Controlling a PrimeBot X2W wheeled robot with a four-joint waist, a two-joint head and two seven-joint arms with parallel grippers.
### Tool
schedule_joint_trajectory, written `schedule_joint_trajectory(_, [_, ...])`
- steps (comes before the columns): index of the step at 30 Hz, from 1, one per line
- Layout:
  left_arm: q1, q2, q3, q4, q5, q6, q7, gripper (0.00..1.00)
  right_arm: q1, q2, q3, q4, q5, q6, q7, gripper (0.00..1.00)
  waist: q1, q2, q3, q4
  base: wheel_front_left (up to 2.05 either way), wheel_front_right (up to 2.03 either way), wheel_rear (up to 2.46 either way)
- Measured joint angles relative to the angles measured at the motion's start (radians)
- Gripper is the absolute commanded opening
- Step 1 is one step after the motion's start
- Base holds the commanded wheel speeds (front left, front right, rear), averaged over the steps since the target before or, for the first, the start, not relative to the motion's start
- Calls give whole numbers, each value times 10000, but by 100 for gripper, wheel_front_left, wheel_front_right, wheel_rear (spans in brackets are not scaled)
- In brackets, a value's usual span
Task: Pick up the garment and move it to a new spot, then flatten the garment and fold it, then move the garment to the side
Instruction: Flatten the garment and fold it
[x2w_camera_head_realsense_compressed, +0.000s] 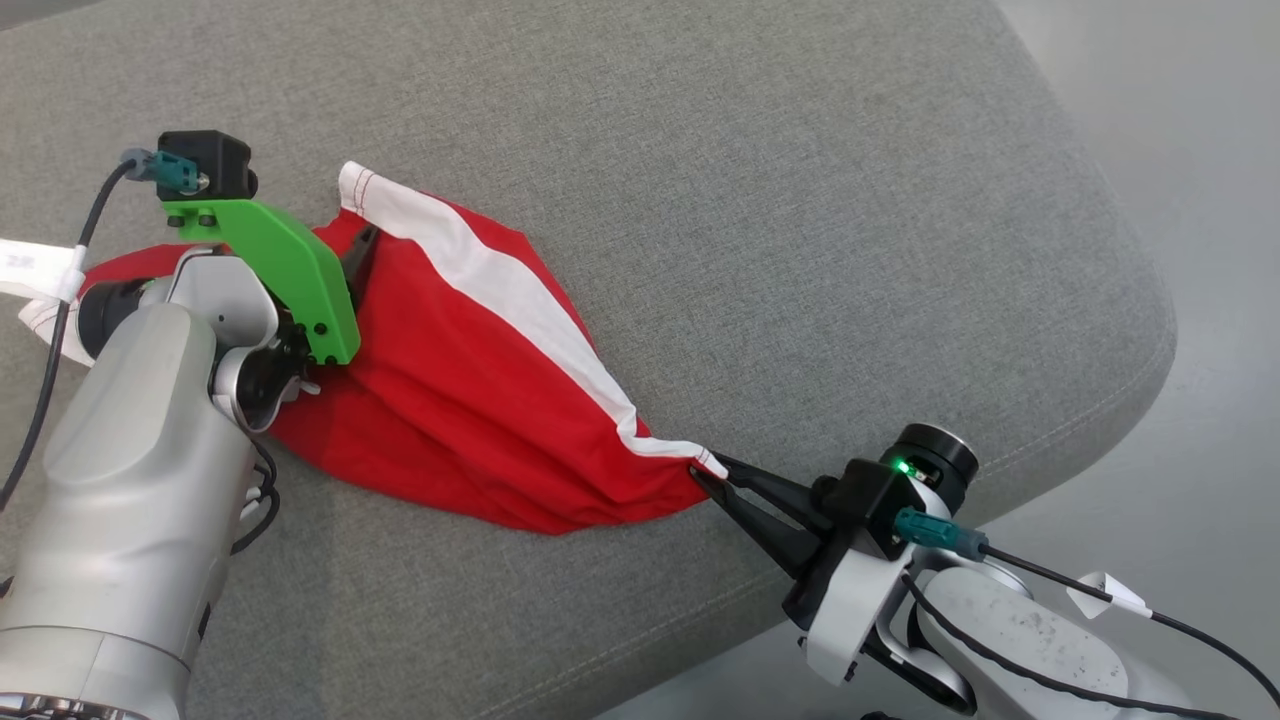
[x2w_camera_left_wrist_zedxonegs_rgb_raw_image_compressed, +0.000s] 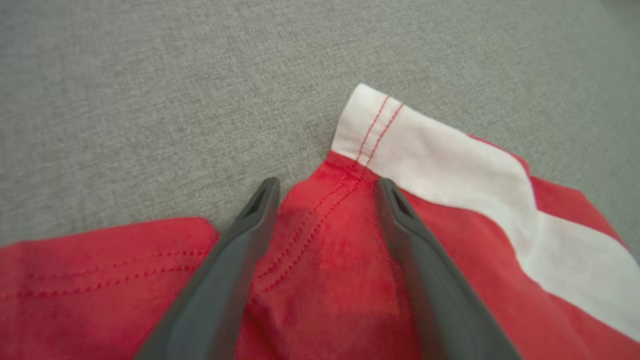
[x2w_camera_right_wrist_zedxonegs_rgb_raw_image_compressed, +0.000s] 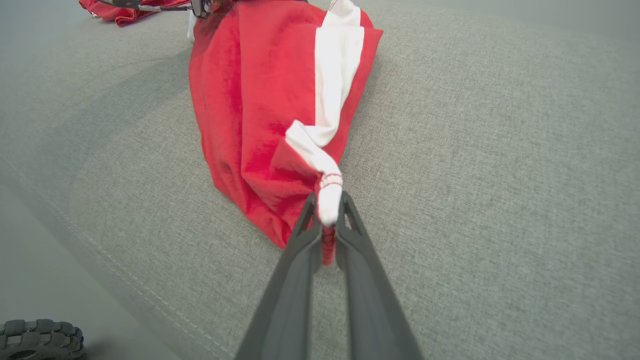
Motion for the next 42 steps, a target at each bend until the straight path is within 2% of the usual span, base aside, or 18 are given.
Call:
schedule_joint_trajectory(6, [-18, -15, -238, -17, -167, 0, 19, 100, -7, -2, 4, -17, 0, 0, 0, 0, 0, 0, 9, -3, 0, 0, 0])
schedule_joint_trajectory(10, [-45, -10, -395, -54, -203, 0, 17, 14, -10, -8, 2, -23, 2, 0, 0, 0, 0, 0, 6, 3, 0, 0, 0])
schedule_joint_trajectory(11, [-47, -12, -445, -61, -320, 0, 17, 0, -10, -10, 2, -23, 2, 0, 0, 0, 0, 0, 4, 7, 0, 0, 0])
schedule_joint_trajectory(18, [-108, -46, -681, -318, -500, 0, -558, 0, -13, -59, -173, -13, 35, 0, 0, 0, 0, 0, -74, 106, 0, 0, 0])
schedule_joint_trajectory(25, [-453, -261, -364, -1072, -805, 0, -2203, 0, -12, -186, -736, -10, 107, -2, 0, 0, 0, 0, -303, 425, 0, 0, 0])
schedule_joint_trajectory(29, [-454, -374, -88, -1549, -1448, 0, -2897, 0, -126, -240, -1459, -192, 401, -42, 0, 0, 0, 0, -476, 710, 0, 0, 0])
schedule_joint_trajectory(36, [-454, 211, 309, -2418, -2452, 0, -3641, 0, -1039, -123, -3131, -1003, 1074, -117, -2, 0, 0, 0, -959, 1247, 0, 0, 0])
schedule_joint_trajectory(42, [-439, 529, 280, -3183, -3037, 0, -3852, 0, -1789, -35, -4010, -1446, 1354, -105, -4, 0, 0, 0, -1555, 1652, 0, 0, 0])
